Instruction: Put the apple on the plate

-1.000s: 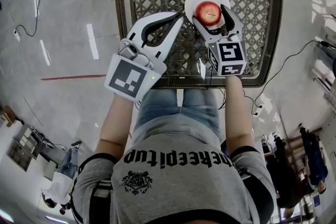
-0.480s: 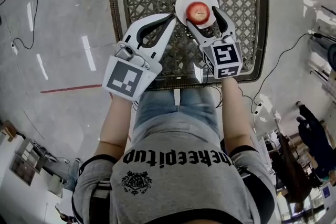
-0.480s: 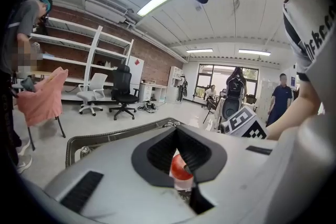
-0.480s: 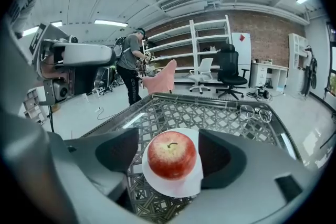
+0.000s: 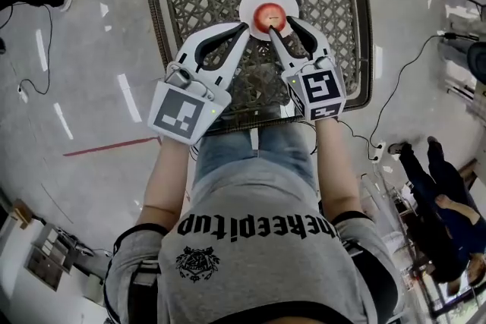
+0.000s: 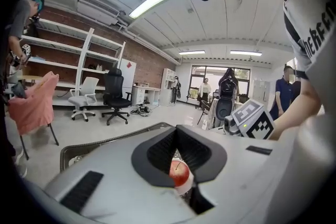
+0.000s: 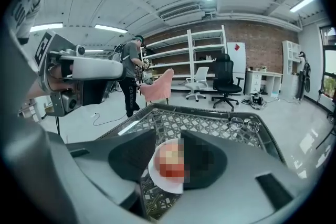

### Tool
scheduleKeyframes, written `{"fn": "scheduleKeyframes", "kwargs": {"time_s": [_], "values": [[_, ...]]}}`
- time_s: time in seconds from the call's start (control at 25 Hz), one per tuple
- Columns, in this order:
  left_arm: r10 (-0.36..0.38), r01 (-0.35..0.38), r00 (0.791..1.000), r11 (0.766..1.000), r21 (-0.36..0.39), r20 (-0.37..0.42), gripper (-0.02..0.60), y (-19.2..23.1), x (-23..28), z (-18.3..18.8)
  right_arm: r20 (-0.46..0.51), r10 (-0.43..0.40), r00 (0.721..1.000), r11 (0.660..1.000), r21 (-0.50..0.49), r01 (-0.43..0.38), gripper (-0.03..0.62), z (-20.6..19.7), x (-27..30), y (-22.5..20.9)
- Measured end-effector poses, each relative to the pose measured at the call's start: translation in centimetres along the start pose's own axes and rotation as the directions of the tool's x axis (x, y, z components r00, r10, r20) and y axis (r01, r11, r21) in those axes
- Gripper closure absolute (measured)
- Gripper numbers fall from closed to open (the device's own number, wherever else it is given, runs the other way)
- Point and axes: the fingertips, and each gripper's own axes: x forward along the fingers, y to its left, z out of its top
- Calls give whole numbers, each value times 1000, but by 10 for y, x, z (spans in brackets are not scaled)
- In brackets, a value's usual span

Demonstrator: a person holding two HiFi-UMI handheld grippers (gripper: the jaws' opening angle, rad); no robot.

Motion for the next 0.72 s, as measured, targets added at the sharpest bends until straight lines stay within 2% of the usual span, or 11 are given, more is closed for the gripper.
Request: {"fn": "scheduleKeyframes", "kwargs": {"time_s": [0.52, 0.72], "values": [[-73, 72, 997, 995, 63, 28, 561, -35, 4, 23, 74, -41, 996, 999, 17, 40, 599, 26, -52, 3], [-91, 87, 995, 993, 85, 41, 561, -46, 1, 33, 132, -54, 990, 998, 20, 51, 603, 42, -71, 5]]}}
